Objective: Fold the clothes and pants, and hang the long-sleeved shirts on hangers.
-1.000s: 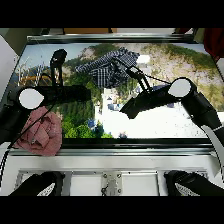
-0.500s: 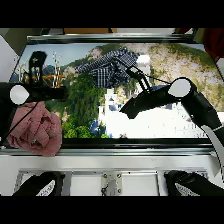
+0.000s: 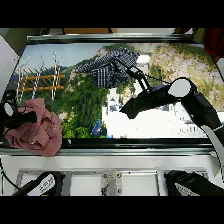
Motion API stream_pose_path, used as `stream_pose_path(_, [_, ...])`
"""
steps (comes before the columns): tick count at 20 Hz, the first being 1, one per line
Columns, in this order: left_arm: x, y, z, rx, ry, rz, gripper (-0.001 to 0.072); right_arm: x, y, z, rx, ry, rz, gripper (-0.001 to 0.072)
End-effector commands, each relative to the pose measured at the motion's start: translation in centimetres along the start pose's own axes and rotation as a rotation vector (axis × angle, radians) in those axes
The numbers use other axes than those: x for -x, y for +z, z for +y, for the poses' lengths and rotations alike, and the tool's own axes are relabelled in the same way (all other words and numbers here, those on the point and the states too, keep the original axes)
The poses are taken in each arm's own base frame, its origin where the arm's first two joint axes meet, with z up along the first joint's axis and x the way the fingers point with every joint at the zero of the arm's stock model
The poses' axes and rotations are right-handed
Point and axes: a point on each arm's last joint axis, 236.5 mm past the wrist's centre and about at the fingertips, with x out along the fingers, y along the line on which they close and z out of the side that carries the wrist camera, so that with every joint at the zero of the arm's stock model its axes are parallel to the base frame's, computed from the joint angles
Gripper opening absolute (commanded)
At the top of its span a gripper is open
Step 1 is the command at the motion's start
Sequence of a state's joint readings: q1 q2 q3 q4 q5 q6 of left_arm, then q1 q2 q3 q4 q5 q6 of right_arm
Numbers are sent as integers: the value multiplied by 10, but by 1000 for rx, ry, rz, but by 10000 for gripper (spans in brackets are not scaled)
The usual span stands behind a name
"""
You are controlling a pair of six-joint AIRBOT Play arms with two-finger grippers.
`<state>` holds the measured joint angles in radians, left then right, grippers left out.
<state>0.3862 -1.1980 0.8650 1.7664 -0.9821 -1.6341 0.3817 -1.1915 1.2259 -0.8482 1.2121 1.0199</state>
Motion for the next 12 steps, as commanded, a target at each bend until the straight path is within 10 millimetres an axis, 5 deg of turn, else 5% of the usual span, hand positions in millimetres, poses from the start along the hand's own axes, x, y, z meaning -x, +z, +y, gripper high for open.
stream_pose_path(1, [-43,-26,7,8,10,127,715,0,0,0,0,1,1,17])
stream_pose_path(3, [-56,-36,2,-3,6,180,708,0,0,0,0,1,1,16])
stream_pose_path(6, [-55,-38,2,12,6,192,87,0,0,0,0,1,1,17])
stream_pose_path(7, [-47,-35,4,15,8,174,12,0,0,0,0,1,1,17])
stream_pose_path(9, [-13,-20,3,12,10,86,11,0,0,0,0,1,1,17])
stream_pose_path(12, [80,1,-22,-26,-57,-69,12,0,3,5,-9,20,-10,16])
